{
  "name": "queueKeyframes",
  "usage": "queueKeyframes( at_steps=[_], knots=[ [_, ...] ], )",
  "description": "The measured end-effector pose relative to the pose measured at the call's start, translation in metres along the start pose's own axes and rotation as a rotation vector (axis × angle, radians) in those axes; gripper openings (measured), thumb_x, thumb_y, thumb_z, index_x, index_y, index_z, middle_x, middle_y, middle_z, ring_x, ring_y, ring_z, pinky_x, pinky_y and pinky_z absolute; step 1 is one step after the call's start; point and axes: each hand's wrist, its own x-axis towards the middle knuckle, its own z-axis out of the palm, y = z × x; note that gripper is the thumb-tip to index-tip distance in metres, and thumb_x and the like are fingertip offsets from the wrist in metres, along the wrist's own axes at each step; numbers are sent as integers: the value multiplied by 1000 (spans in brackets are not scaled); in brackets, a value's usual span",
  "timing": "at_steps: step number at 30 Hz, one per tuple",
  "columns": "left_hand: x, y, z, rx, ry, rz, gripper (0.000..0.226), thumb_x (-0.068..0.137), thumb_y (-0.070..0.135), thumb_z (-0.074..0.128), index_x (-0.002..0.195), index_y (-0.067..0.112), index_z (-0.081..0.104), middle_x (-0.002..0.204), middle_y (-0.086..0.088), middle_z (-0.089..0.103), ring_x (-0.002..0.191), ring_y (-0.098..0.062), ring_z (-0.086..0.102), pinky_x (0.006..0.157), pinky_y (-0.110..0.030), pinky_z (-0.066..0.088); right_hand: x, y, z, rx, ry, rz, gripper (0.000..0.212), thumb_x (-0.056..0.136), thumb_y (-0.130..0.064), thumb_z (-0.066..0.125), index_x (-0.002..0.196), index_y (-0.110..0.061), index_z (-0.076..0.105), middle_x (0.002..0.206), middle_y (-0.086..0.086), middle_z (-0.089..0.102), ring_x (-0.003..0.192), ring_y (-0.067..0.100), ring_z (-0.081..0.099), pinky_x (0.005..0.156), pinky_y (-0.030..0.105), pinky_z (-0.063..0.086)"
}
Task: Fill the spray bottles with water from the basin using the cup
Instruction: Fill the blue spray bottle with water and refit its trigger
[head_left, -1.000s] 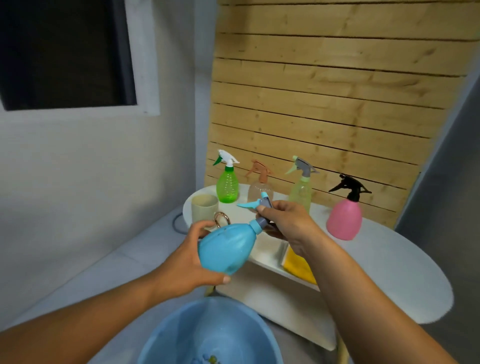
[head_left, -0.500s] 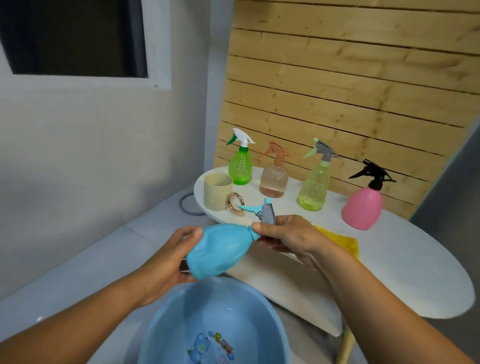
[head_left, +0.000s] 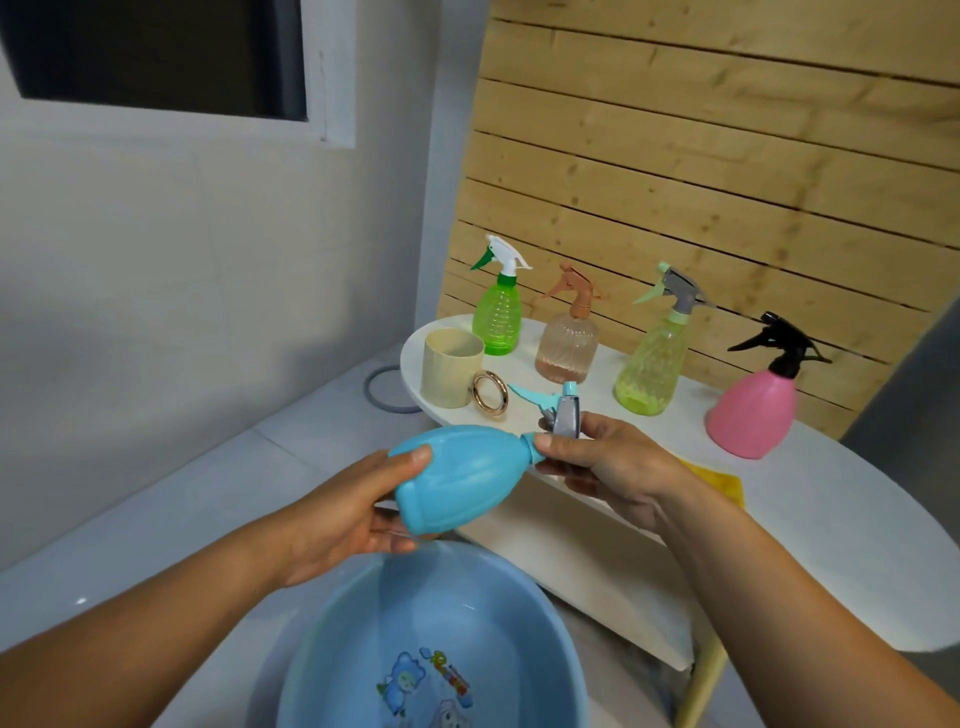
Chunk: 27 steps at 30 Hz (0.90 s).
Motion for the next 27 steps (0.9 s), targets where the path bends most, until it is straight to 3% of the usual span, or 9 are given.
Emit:
queueKeyframes(
  at_steps=[5,8,10,13,16,18,21,24,27],
  knots=[
    [7,-1,0,-102,14,-135,57,92,68,52,135,32,63,123,-15,74,102,-35,75,77,-37,60,0,-4,-1,-1,-7,-69,38,85,-14,80,119,-20,67,95,2,74,79,12,66,70,24,42],
    [6,1,4,-197,18,-197,65,88,70,56,136,27,63,126,-24,70,100,-37,74,71,-38,61,1,-1,1,-8,1,-66,37,86,-18,79,120,-23,65,99,5,78,84,16,71,76,27,44],
    [6,1,3,-237,-13,-159,74,79,74,71,138,30,60,129,-16,70,105,-37,74,70,-39,62,2,3,2,-1,23,-37,34,88,-23,79,119,-22,63,105,11,78,92,22,72,77,28,46],
    [6,-1,1,-65,-39,-41,101,58,47,100,142,48,45,134,-3,66,110,-35,74,80,-40,63,2,6,2,13,53,-13,34,88,-24,79,118,-22,63,103,11,79,92,22,72,80,29,48],
    [8,-2,3,-12,53,0,86,69,27,89,141,43,45,120,-3,74,103,-35,76,88,-45,63,1,6,0,41,49,-27,37,87,-20,79,119,-20,63,102,10,79,89,22,72,86,33,47],
    [8,0,3,-60,56,-19,73,77,40,86,139,36,50,113,-3,78,104,-35,76,90,-46,63,0,5,-1,53,43,-47,37,87,-17,79,120,-20,63,99,8,78,83,19,73,84,33,46],
    [7,3,0,-71,70,-48,82,66,63,85,135,27,61,114,-6,77,102,-28,76,78,-37,63,0,4,-3,57,30,-73,39,86,-16,79,122,-22,63,99,6,77,83,17,72,82,30,47],
    [8,7,4,-121,67,-94,68,77,70,77,129,26,68,108,-11,76,88,-27,73,65,-31,59,0,3,-4,32,18,-104,40,87,-16,79,123,-23,63,98,4,75,85,17,71,81,28,48],
    [12,6,1,-195,122,-183,67,85,72,61,128,22,68,99,-13,72,77,-27,68,71,-37,63,1,1,-10,37,88,-138,39,89,-14,76,124,-22,62,96,3,74,85,17,69,79,30,46]
  ],
)
